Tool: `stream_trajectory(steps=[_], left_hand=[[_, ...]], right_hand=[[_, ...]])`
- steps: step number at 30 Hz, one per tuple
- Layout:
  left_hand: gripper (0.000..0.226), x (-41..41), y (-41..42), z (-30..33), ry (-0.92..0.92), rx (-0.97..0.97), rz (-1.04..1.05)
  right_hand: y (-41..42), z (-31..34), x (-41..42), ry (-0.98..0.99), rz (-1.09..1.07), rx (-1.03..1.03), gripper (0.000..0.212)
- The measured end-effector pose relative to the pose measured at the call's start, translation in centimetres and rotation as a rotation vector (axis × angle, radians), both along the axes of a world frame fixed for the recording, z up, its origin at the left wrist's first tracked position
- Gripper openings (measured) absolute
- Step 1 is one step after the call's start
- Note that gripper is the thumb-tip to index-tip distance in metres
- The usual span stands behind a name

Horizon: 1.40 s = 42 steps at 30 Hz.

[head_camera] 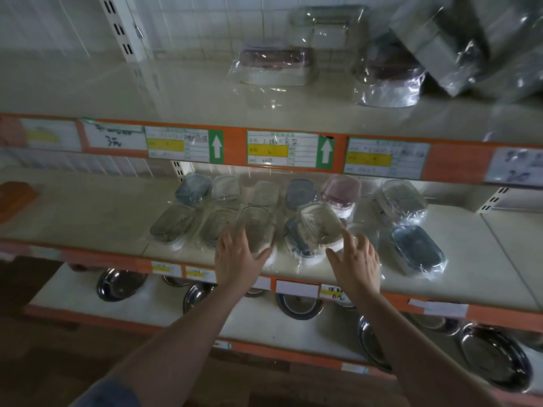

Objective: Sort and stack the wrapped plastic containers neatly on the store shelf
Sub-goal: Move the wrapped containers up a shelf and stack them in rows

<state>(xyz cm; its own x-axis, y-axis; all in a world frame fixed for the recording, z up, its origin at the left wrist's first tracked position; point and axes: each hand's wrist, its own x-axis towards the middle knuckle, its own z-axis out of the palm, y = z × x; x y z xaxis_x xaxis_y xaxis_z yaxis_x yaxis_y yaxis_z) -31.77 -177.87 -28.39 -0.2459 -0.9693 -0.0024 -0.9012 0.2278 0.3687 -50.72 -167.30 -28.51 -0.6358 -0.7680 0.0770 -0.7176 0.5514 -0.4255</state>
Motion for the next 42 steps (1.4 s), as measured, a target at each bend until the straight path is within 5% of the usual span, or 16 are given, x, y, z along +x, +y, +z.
stream_trajectory(steps=[20, 42], left_hand=[[0.070, 4.7, 16.5, 20.3, 0.063, -0.178, -0.192], [0.069, -15.4, 26.8, 30.2, 0.177, -0.420, -0.275]], right_hand=[[18.8, 18.7, 3.1, 0.070, -0.104, -0.195, 0.043], [31.3, 28.0, -18.2, 0.190, -0.159, -0.334, 0.040]])
